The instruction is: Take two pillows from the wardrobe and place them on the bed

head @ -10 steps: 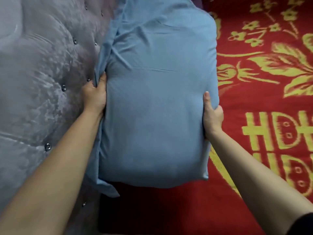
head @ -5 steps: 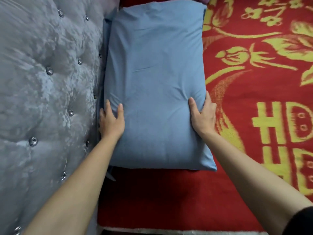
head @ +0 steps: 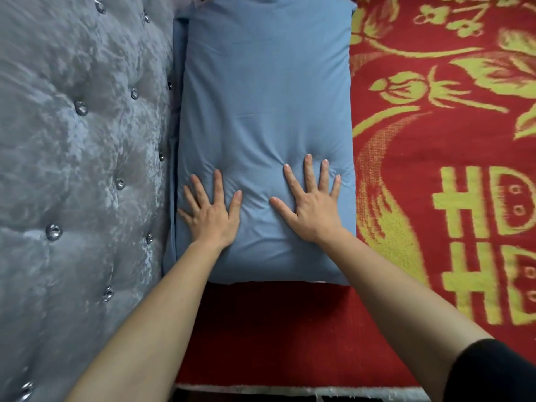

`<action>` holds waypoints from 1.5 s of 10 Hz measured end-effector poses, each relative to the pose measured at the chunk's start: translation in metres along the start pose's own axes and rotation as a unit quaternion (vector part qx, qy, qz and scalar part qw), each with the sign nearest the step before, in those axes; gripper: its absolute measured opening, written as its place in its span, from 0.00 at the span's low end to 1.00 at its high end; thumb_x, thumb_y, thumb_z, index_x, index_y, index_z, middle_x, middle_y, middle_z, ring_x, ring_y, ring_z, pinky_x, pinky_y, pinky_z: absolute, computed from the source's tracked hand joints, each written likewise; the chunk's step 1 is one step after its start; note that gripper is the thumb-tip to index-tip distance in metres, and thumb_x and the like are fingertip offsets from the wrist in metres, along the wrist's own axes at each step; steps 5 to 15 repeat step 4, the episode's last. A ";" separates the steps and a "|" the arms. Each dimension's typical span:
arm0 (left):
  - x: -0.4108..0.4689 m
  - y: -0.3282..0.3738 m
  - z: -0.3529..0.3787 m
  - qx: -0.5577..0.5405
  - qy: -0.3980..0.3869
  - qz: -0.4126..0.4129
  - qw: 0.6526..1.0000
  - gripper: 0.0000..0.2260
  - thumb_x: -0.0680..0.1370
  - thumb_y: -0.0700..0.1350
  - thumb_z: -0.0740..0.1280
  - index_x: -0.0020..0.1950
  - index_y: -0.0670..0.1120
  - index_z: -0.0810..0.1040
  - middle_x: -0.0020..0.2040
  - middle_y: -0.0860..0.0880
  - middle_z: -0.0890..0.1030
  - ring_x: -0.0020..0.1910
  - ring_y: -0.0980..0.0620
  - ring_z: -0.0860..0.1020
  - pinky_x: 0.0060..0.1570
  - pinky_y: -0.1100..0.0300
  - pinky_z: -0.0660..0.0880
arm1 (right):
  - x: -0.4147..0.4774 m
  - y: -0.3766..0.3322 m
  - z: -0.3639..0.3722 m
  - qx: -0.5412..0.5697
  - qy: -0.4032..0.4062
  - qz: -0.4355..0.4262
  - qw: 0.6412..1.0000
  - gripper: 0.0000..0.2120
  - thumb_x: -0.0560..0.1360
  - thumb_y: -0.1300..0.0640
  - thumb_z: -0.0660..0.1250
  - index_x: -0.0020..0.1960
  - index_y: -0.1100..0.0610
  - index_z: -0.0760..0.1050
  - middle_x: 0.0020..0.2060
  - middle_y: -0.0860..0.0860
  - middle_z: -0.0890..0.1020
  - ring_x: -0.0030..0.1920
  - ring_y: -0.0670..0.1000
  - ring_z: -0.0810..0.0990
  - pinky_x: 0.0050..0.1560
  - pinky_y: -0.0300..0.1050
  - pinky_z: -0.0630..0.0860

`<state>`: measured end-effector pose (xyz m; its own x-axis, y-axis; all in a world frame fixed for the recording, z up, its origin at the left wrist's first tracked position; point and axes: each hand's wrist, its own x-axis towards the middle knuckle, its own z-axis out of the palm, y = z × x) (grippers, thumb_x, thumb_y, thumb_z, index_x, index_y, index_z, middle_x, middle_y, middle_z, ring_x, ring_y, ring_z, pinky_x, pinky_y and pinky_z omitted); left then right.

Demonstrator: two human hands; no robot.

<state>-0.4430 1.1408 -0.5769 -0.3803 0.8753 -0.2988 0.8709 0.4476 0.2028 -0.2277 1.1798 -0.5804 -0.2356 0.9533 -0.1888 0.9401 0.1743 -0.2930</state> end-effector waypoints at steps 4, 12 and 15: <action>-0.127 -0.007 -0.050 0.039 -0.185 0.054 0.981 0.33 0.78 0.68 0.42 0.79 0.55 0.39 0.80 0.45 0.37 0.77 0.41 0.36 0.74 0.35 0.41 | -0.115 0.009 -0.061 -0.048 -0.155 -0.037 0.986 0.34 0.79 0.33 0.49 0.80 0.48 0.50 0.81 0.55 0.52 0.80 0.59 0.50 0.75 0.58 0.55; -0.127 -0.007 -0.050 0.039 -0.185 0.054 0.981 0.33 0.78 0.68 0.42 0.79 0.55 0.39 0.80 0.45 0.37 0.77 0.41 0.36 0.74 0.35 0.41 | -0.115 0.009 -0.061 -0.048 -0.155 -0.037 0.986 0.34 0.79 0.33 0.49 0.80 0.48 0.50 0.81 0.55 0.52 0.80 0.59 0.50 0.75 0.58 0.55; -0.127 -0.007 -0.050 0.039 -0.185 0.054 0.981 0.33 0.78 0.68 0.42 0.79 0.55 0.39 0.80 0.45 0.37 0.77 0.41 0.36 0.74 0.35 0.41 | -0.115 0.009 -0.061 -0.048 -0.155 -0.037 0.986 0.34 0.79 0.33 0.49 0.80 0.48 0.50 0.81 0.55 0.52 0.80 0.59 0.50 0.75 0.58 0.55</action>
